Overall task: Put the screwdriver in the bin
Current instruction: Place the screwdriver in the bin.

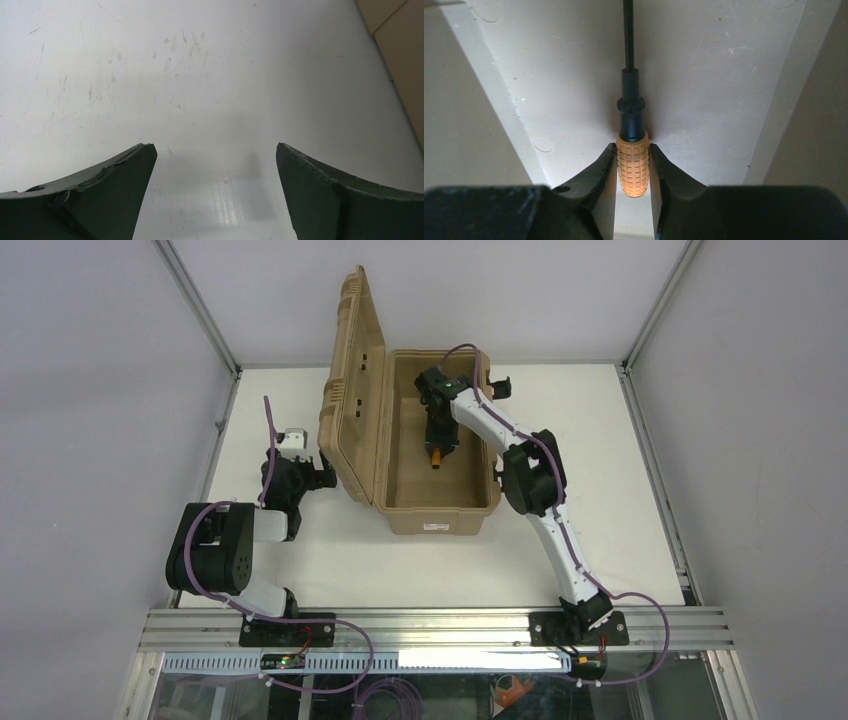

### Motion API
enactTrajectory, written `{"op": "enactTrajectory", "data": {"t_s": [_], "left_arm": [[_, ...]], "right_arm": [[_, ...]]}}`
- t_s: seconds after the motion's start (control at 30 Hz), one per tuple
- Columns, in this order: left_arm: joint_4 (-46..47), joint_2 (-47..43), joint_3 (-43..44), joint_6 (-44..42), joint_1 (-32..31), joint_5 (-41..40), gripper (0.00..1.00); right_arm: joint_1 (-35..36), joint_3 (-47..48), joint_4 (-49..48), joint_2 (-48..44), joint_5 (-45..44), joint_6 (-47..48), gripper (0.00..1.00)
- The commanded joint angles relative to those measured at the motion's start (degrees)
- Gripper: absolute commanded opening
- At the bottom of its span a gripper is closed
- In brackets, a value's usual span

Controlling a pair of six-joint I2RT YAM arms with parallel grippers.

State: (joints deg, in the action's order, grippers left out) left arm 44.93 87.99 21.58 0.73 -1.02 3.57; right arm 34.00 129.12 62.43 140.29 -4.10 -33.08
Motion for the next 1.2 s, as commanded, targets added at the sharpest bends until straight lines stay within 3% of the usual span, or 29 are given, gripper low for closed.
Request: {"op": "enactTrajectory", "data": {"t_s": [0.0, 0.2, 0.43, 0.67, 1.17], "left_arm": [[2.19, -1.65, -0.14, 0.59, 0.31, 1.25, 0.99], [2.14, -1.61, -0.14, 0.59, 0.31, 1.26, 0.99], [2.12, -1.68, -0.14, 0.59, 0.31, 1.25, 0.99], [2.23, -1.68, -0.14, 0.61, 0.31, 1.24, 0.99], [2.19, -1.68, -0.14, 0.59, 0.31, 1.26, 0.99]], "right_arm": [[0.32, 0.07, -1.88, 0.96, -0.56, -0.54, 0.00], [0.29, -0.02, -1.64, 2.29, 0.03, -0.06, 0.02], [0.28, 0.31, -0.77, 1.32, -0.82, 0.36, 0.29], [0.27, 2.99, 1.46, -2.27, -1.93, 1.73, 0.45], [0.28, 8.15, 3.98, -15.18, -1.63, 4.98, 0.62]]}}
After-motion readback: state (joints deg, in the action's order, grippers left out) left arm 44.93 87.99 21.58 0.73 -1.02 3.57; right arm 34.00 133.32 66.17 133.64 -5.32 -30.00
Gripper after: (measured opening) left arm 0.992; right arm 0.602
